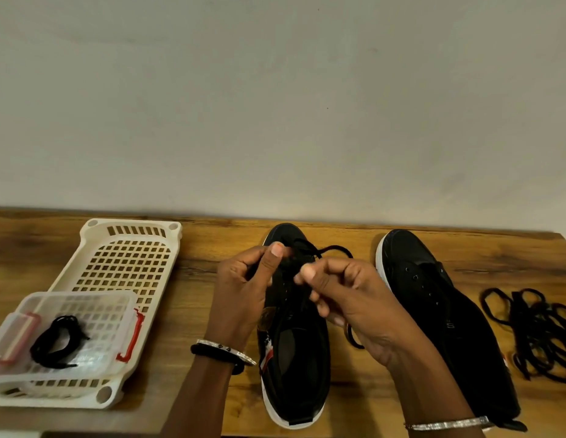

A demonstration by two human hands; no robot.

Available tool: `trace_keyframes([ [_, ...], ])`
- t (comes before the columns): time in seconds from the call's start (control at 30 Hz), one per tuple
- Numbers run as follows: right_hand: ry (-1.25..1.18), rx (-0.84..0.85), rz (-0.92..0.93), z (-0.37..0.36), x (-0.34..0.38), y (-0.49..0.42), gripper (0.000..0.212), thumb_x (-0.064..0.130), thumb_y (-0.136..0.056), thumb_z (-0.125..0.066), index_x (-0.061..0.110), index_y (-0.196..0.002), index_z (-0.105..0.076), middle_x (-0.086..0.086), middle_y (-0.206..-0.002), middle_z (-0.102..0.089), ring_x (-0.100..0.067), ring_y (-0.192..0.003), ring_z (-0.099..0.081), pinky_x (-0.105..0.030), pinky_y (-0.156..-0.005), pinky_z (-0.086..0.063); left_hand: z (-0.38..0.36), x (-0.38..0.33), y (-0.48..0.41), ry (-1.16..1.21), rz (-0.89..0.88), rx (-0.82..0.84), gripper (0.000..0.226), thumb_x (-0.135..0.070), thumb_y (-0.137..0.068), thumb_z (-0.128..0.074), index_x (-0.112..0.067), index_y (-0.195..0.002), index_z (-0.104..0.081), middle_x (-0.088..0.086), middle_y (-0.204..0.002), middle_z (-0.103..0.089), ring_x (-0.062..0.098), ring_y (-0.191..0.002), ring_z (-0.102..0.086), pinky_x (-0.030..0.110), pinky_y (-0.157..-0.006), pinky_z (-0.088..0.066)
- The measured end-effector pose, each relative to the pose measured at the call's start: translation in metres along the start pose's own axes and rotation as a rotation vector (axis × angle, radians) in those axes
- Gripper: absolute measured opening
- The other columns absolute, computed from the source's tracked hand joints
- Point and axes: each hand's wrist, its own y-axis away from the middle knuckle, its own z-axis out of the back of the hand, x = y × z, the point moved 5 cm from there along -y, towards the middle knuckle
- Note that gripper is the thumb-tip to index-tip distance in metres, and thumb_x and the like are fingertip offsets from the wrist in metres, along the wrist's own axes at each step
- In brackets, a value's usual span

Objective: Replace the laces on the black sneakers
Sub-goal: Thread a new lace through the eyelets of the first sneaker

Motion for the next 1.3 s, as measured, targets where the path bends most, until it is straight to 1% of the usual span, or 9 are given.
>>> trace_keyframes([
  [0.07, -0.213, -0.141, 0.015, 0.009, 0.001, -0.003, 0.026, 0.021, -0.090, -0.065, -0.005, -0.096, -0.067, -0.012, -0.070, -0.064, -0.013, -0.052, -0.056, -0.018, -0.042, -0.041, 0.005, 0.003, -0.001, -0.090, -0.012, 0.007, 0.024, -0.043, -0.092, -0.062, -0.024, -0.094, -0.076, -0.012, -0.062, -0.061, 0.007, -0.059, -0.053, 0.017, -0.057, -0.040],
  [0.17, -0.433, -0.250, 0.017, 0.016, -0.004, -0.005, 0.018, 0.009, -0.087, -0.068, -0.004, -0.099, -0.064, -0.019, -0.084, -0.073, -0.021, -0.069, -0.071, -0.020, -0.060, -0.058, 0.009, 0.009, 0.000, -0.184, 0.000, 0.127, 0.029, -0.049, -0.077, -0.073, -0.028, -0.096, -0.071, 0.000, -0.077, -0.064, 0.022, -0.070, -0.058, 0.020, -0.060, -0.044],
  [0.27, -0.500, -0.302, 0.011, 0.018, -0.008, -0.005, 0.017, 0.000, -0.078, -0.071, -0.003, -0.094, -0.066, -0.024, -0.094, -0.074, -0.030, -0.087, -0.076, -0.025, -0.072, -0.062, 0.008, 0.012, 0.005, -0.367, -0.065, 0.260, 0.045, -0.059, -0.068, -0.072, -0.031, -0.103, -0.065, -0.008, -0.085, -0.059, 0.009, -0.072, -0.056, 0.014, -0.058, -0.042],
  [0.33, -0.489, -0.305, 0.016, 0.016, -0.009, -0.005, 0.021, -0.003, -0.076, -0.071, -0.005, -0.096, -0.067, -0.024, -0.096, -0.075, -0.031, -0.092, -0.075, -0.027, -0.075, -0.062, 0.007, 0.011, 0.006, -0.423, -0.109, 0.288, 0.051, -0.061, -0.066, -0.074, -0.030, -0.105, -0.063, -0.011, -0.088, -0.059, 0.011, -0.075, -0.057, 0.013, -0.058, -0.042],
  [0.63, -0.253, -0.295, 0.039, 0.003, -0.019, -0.008, 0.011, -0.004, -0.084, -0.072, -0.008, -0.095, -0.073, -0.020, -0.088, -0.076, -0.027, -0.086, -0.076, -0.024, -0.072, -0.061, 0.016, 0.009, 0.005, -0.461, -0.103, 0.315, 0.044, -0.054, -0.066, -0.072, -0.027, -0.101, -0.071, -0.012, -0.082, -0.066, 0.011, -0.068, -0.063, 0.014, -0.055, -0.045],
  [0.77, 0.134, -0.321, 0.139, -0.001, -0.017, -0.012, 0.004, 0.014, -0.087, -0.076, 0.014, -0.090, -0.077, -0.006, -0.083, -0.076, -0.016, -0.081, -0.072, -0.032, -0.076, -0.060, 0.018, 0.006, 0.005, -0.466, -0.087, 0.280, 0.041, -0.048, -0.069, -0.063, -0.025, -0.099, -0.078, -0.017, -0.077, -0.071, 0.005, -0.069, -0.067, 0.011, -0.057, -0.048],
  [0.87, 0.302, -0.330, 0.150, -0.005, -0.023, -0.013, 0.005, 0.019, -0.087, -0.077, 0.024, -0.087, -0.077, 0.004, -0.085, -0.075, -0.007, -0.085, -0.070, -0.037, -0.082, -0.059, 0.021, 0.007, 0.005, -0.426, -0.038, 0.273, 0.020, -0.019, -0.078, -0.073, -0.025, -0.095, -0.080, -0.015, -0.077, -0.074, 0.002, -0.070, -0.068, 0.010, -0.058, -0.047],
  [0.97, 0.297, -0.334, 0.114, -0.005, -0.026, -0.015, 0.009, 0.016, -0.088, -0.076, 0.025, -0.089, -0.076, 0.004, -0.085, -0.075, -0.007, -0.084, -0.070, -0.039, -0.083, -0.060, 0.022, 0.007, 0.006, -0.402, -0.005, 0.268, 0.030, 0.001, -0.081, -0.070, -0.025, -0.094, -0.080, -0.016, -0.078, -0.075, 0.001, -0.073, -0.069, 0.011, -0.060, -0.050],
  [1.3, 0.525, -0.360, 0.092, -0.008, -0.026, -0.017, 0.009, 0.015, -0.090, -0.073, 0.024, -0.089, -0.073, 0.010, -0.091, -0.069, -0.005, -0.089, -0.064, -0.033, -0.081, -0.057, 0.022, 0.010, 0.007, -0.338, 0.069, 0.255, 0.037, 0.002, -0.083, -0.066, -0.034, -0.089, -0.075, -0.018, -0.073, -0.073, -0.001, -0.069, -0.068, 0.014, -0.059, -0.050],
])
